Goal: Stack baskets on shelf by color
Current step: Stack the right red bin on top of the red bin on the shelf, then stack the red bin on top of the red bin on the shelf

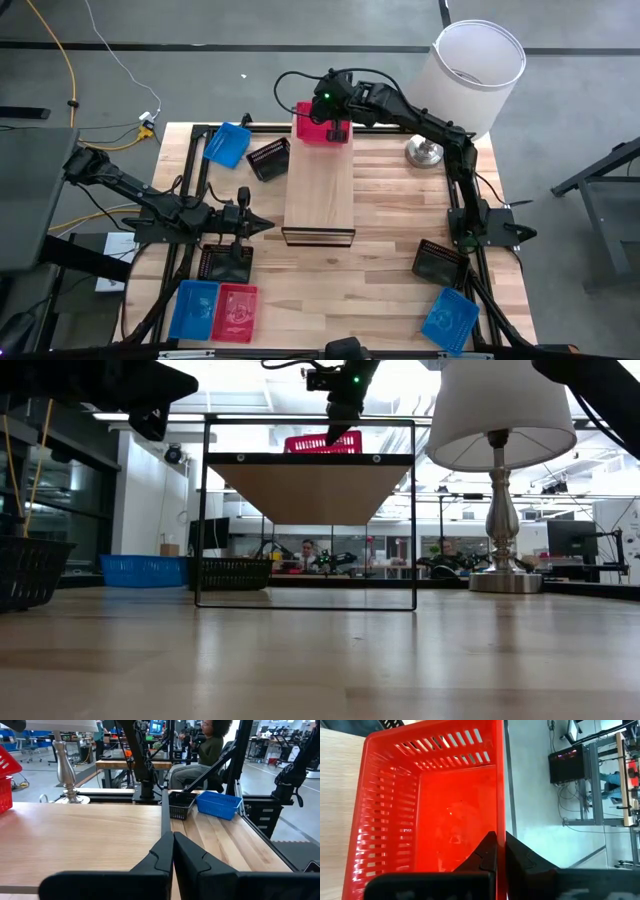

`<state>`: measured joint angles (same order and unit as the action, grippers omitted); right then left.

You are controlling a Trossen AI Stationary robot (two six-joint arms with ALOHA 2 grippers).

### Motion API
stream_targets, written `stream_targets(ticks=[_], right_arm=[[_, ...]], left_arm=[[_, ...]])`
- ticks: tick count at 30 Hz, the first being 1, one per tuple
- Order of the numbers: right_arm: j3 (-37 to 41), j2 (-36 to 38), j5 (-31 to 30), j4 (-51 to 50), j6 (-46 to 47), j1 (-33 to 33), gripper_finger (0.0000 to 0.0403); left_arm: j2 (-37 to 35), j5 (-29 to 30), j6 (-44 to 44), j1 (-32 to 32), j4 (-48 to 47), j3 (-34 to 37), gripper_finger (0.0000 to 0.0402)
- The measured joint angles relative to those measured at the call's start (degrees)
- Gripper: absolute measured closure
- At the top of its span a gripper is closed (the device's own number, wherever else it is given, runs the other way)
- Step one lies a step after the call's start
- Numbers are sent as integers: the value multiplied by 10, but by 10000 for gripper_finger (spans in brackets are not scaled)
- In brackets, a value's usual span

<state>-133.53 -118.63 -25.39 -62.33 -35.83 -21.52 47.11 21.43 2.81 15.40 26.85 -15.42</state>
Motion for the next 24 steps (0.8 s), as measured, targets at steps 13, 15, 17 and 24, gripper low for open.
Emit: stream_targets(ticks=[13, 15, 17, 24], right_arm=[[0, 0, -10, -3, 5, 1, 325], [0, 0, -18, -3, 5, 3, 298], [0, 3, -26, -4, 2, 5, 277], [0, 40, -13, -18, 28, 10, 254]], left_arm=[[0, 0, 0, 0, 0, 0, 401], [0, 0, 0, 0, 0, 0, 401], [0, 0, 0, 0, 0, 0, 401], [0, 0, 0, 0, 0, 0, 401]])
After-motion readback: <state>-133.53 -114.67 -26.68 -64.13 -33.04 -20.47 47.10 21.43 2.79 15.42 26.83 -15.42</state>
